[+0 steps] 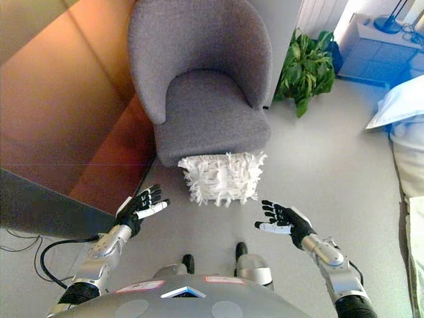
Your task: Pick up the pillow and put it on the sofa.
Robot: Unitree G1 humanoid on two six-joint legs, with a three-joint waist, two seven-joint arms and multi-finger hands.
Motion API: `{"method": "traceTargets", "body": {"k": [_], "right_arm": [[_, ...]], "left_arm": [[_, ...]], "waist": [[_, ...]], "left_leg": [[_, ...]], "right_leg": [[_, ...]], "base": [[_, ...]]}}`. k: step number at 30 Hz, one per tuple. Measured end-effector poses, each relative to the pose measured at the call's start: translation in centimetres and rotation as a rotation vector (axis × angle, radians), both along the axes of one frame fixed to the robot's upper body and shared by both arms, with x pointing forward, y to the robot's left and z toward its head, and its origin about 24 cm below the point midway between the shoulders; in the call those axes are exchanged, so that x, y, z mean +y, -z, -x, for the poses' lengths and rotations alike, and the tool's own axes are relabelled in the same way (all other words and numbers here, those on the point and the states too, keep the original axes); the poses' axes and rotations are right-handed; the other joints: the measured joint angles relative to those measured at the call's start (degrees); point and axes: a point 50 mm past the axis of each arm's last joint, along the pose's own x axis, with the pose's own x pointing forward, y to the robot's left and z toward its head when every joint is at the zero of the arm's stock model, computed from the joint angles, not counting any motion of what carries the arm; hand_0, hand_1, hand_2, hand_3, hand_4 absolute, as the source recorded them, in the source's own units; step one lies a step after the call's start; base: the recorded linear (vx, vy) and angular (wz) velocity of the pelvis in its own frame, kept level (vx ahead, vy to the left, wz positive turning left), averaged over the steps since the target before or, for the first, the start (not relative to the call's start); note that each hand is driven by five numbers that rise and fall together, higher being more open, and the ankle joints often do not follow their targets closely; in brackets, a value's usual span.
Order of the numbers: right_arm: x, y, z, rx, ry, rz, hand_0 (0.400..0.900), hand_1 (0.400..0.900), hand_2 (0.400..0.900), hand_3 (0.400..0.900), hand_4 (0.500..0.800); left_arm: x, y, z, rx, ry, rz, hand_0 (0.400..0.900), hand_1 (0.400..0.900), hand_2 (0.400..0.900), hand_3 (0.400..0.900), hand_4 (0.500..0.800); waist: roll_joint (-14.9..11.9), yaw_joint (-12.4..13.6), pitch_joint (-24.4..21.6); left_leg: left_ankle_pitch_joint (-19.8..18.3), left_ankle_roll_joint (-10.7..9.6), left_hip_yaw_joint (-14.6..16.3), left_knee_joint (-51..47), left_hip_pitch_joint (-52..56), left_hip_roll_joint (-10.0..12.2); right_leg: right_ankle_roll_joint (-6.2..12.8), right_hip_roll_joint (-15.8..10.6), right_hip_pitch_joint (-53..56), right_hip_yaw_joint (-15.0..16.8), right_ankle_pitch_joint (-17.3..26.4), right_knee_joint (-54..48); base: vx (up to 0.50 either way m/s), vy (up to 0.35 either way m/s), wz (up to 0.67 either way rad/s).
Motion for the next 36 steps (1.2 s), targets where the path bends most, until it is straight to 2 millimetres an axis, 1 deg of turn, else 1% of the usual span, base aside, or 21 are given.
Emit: {"method": "traceTargets", "body": {"k": [3, 5, 6, 7, 8, 9, 11, 13, 16, 18, 19, 20, 21, 22, 24, 26, 27, 29, 32, 34, 36], "right_arm": [[0.1, -0.7, -1.6, -0.050, -0.010, 0.002, 0.900, 0.900, 0.900, 0.900, 0.800], [0.1, -1.1, -2.3, -0.075, -0.006, 0.010, 0.900, 0.900, 0.900, 0.900, 0.800], [0.1, -1.3, -2.7, -0.090, -0.002, 0.013, 0.900, 0.900, 0.900, 0.900, 0.800], [0.0, -1.5, -3.1, -0.099, -0.009, 0.022, 0.900, 0.900, 0.900, 0.900, 0.800], [-0.7, -2.2, -3.5, -0.122, -0.035, 0.054, 0.900, 0.900, 0.900, 0.900, 0.800], [-0.9, -2.3, -3.4, -0.123, -0.039, 0.063, 0.900, 0.900, 0.900, 0.900, 0.800], [0.3, -1.3, -3.4, -0.103, -0.023, 0.032, 0.900, 0.900, 0.900, 0.900, 0.800], [0.4, -1.3, -3.6, -0.110, -0.020, 0.030, 0.900, 0.900, 0.900, 0.900, 0.800], [0.1, -1.4, -3.9, -0.122, -0.002, 0.048, 0.900, 0.900, 0.900, 0.900, 0.800], [-0.2, -1.8, -4.2, -0.143, -0.013, 0.076, 0.900, 0.900, 0.900, 0.900, 0.800], [0.3, -2.0, -4.9, -0.159, -0.024, 0.074, 0.900, 0.900, 0.900, 0.900, 0.800], [1.0, -2.3, -5.8, -0.185, -0.048, 0.068, 0.900, 0.900, 0.900, 0.900, 0.800], [1.9, -2.2, -6.0, -0.187, -0.063, 0.045, 0.900, 0.900, 0.900, 0.900, 0.800], [2.9, -2.0, -6.1, -0.195, -0.068, 0.013, 0.900, 0.900, 0.900, 0.900, 0.800], [4.0, -2.1, -6.1, -0.209, -0.089, -0.020, 0.900, 0.900, 0.900, 0.900, 0.800], [4.5, -2.7, -7.1, -0.243, -0.101, -0.021, 0.900, 0.900, 0.900, 0.900, 0.800], [4.8, -2.9, -7.5, -0.253, -0.100, -0.021, 0.900, 0.900, 0.900, 0.900, 0.800], [5.6, -3.1, -8.1, -0.274, -0.108, -0.042, 0.900, 0.900, 0.900, 0.900, 0.800], [6.2, -3.9, -9.1, -0.319, -0.144, -0.028, 0.900, 0.900, 0.900, 0.900, 0.800], [6.1, -4.6, -9.9, -0.350, -0.148, -0.005, 0.900, 0.900, 0.900, 0.900, 0.800], [5.5, -4.7, -10.0, -0.358, -0.157, 0.049, 0.900, 0.900, 0.900, 0.900, 0.800]], "left_arm": [[-0.5, -0.3, -1.2, -0.023, 0.022, 0.009, 0.900, 0.900, 0.900, 0.900, 0.800], [-1.4, -0.2, -1.5, -0.025, 0.041, 0.037, 0.900, 0.900, 0.900, 0.900, 0.800], [-1.8, -0.2, -1.7, -0.029, 0.050, 0.051, 0.900, 0.900, 0.900, 0.900, 0.800], [-2.4, 0.1, -1.6, -0.022, 0.047, 0.070, 0.900, 0.900, 0.900, 0.900, 0.800], [-3.4, 0.3, -1.6, -0.023, 0.045, 0.104, 0.900, 0.900, 0.900, 0.900, 0.800], [-3.5, 0.2, -1.7, -0.042, 0.051, 0.106, 0.900, 0.900, 0.900, 0.900, 0.800], [-2.6, 0.1, -2.4, -0.034, 0.038, 0.072, 0.900, 0.900, 0.900, 0.900, 0.800], [-2.4, -0.2, -2.8, -0.046, 0.040, 0.059, 0.900, 0.900, 0.900, 0.900, 0.800], [-2.8, 0.1, -2.7, -0.038, 0.042, 0.058, 0.900, 0.900, 0.900, 0.900, 0.800], [-3.3, 0.6, -2.2, -0.023, 0.013, 0.072, 0.900, 0.900, 0.900, 0.900, 0.800], [-3.1, 0.5, -2.4, -0.023, -0.004, 0.064, 0.900, 0.900, 0.900, 0.900, 0.800], [-2.8, 0.2, -2.8, -0.037, -0.017, 0.056, 0.900, 0.900, 0.900, 0.900, 0.800], [-2.1, -0.1, -2.9, -0.046, -0.022, 0.033, 0.900, 0.900, 0.900, 0.900, 0.800], [-1.3, -0.5, -3.1, -0.054, -0.025, 0.010, 0.900, 0.900, 0.900, 0.900, 0.800], [-0.4, -1.6, -4.2, -0.103, -0.017, -0.024, 0.900, 0.900, 0.900, 0.900, 0.800], [-0.2, -2.6, -5.5, -0.153, -0.018, -0.032, 0.900, 0.900, 0.900, 0.900, 0.800], [-0.3, -2.9, -6.1, -0.173, -0.019, -0.027, 0.900, 0.900, 0.900, 0.900, 0.800], [-0.3, -3.4, -6.6, -0.192, -0.015, -0.040, 0.900, 0.900, 0.900, 0.900, 0.800], [0.0, -3.6, -6.8, -0.200, -0.022, -0.056, 0.900, 0.900, 0.900, 0.900, 0.800], [-0.3, -3.5, -6.8, -0.199, -0.020, -0.051, 0.900, 0.900, 0.900, 0.900, 0.800], [-0.9, -3.5, -7.1, -0.205, -0.007, -0.044, 0.900, 0.900, 0.900, 0.900, 0.800]], "waist": [[-1.3, 0.9, 4.2], [-2.5, 2.0, 5.5], [-3.0, 1.9, 5.8], [-2.5, 1.9, 5.6], [2.5, 3.3, 5.2], [5.0, 3.1, 5.7], [1.2, 4.4, 6.3], [-1.3, 5.7, 7.7], [-0.2, 6.4, 7.2], [3.5, 7.1, 4.8], [2.6, 8.1, 4.3], [2.6, 9.8, 4.0], [1.5, 9.6, 3.6], [-0.8, 9.5, 2.3], [-3.4, 9.5, 1.3], [-3.8, 9.1, 1.5], [-3.8, 8.8, 1.9], [-3.6, 7.6, 2.8], [-2.0, 7.5, 4.3], [-0.2, 6.1, 5.8], [0.7, 6.2, 6.6]], "left_leg": [[-0.7, -0.4, -1.0, 13.6, -5.9, -0.8], [-0.3, -0.5, -4.5, 22.6, -12.4, -3.2], [-0.3, -0.4, -4.5, 21.7, -13.2, -5.2], [-0.4, 0.5, -4.7, 17.8, -14.2, -6.2], [-1.5, 1.6, -5.0, 11.6, -14.7, -1.4], [1.9, -1.4, -5.8, 8.2, -14.3, 0.9], [1.2, -0.2, -4.7, 8.5, -15.7, -0.3], [2.0, -1.5, -6.3, 3.1, -17.2, -0.9], [3.6, -2.3, -5.6, -2.3, -17.9, 1.6], [2.1, -2.0, -3.8, -0.6, -17.6, 4.3], [4.1, -2.1, -1.2, 0.9, -18.0, 3.3], [4.8, -0.3, 1.3, 1.9, -18.4, 3.1], [6.8, 1.6, 3.7, 3.3, -18.4, 2.4], [5.9, 2.7, 5.4, 2.9, -18.0, 0.2], [5.1, 5.0, 6.9, 2.8, -17.0, -3.0], [4.9, 5.9, 7.1, 2.3, -16.4, -5.2], [4.6, 6.7, 7.0, 2.1, -15.7, -4.8], [4.4, 7.7, 6.6, 0.3, -12.5, -5.5], [4.6, 9.3, 7.1, -4.3, -7.6, -5.2], [5.1, 9.7, 6.9, -5.7, -6.1, -5.2], [5.6, 9.4, 7.0, -6.7, -5.6, -5.4]], "right_leg": [[-1.26, -0.2, -0.2, 0.8, -0.7, 1.7], [-1.80, -1.5, -0.4, 2.3, -0.7, 1.6], [-1.66, -3.0, -1.2, 2.3, -0.8, 1.1], [-0.42, -2.9, -1.6, 3.1, -1.4, -0.8], [-0.89, 2.2, -4.3, 1.1, -4.1, 9.3], [-3.33, 4.4, -5.3, 0.1, -11.4, 16.0], [-3.64, 2.7, -5.7, 3.5, -12.6, 16.7], [-4.31, 0.9, -5.2, 6.7, -11.9, 14.2], [-2.34, 1.3, -2.0, 13.0, -10.5, 9.8], [-0.84, 1.0, -0.5, 13.1, -11.4, 6.6], [-0.66, -1.3, -0.3, 14.1, -11.6, 4.9], [1.58, -2.4, -1.6, 12.6, -13.7, 10.2], [4.66, -4.3, -3.0, 11.2, -15.9, 19.5], [6.12, -6.4, -2.7, 11.0, -17.8, 23.5], [7.07, -9.0, -1.2, 8.6, -16.2, 23.5], [10.22, -10.1, -2.5, 8.8, -13.1, 26.2], [10.76, -10.4, -4.1, 9.0, -11.8, 30.7], [10.51, -11.0, -6.8, 7.1, -6.6, 40.3], [9.82, -10.3, -13.0, 1.8, -7.4, 48.2], [7.63, -10.9, -14.9, -3.5, -9.2, 44.0], [7.51, -13.2, -15.6, -7.6, -9.2, 32.5]], "base": [[0.04, -0.021, -0.16], [0.16, -0.009, -0.21], [0.26, 0.029, -0.30], [0.33, 0.071, -0.34], [0.33, 0.088, -0.41], [0.33, 0.091, -0.46], [0.32, 0.089, -0.64], [0.34, 0.137, -0.77], [0.31, 0.190, -0.42], [0.48, 0.231, -0.54], [0.46, 0.210, -0.36], [0.41, 0.211, -0.22], [0.37, 0.212, -0.07], [0.35, 0.232, 0.00], [0.34, 0.280, 0.01], [0.32, 0.339, 0.02], [0.27, 0.315, 0.05], [0.29, 0.255, 0.13], [0.29, 0.074, 0.11], [0.22, -0.101, 0.10], [0.17, -0.230, 0.17]]}}
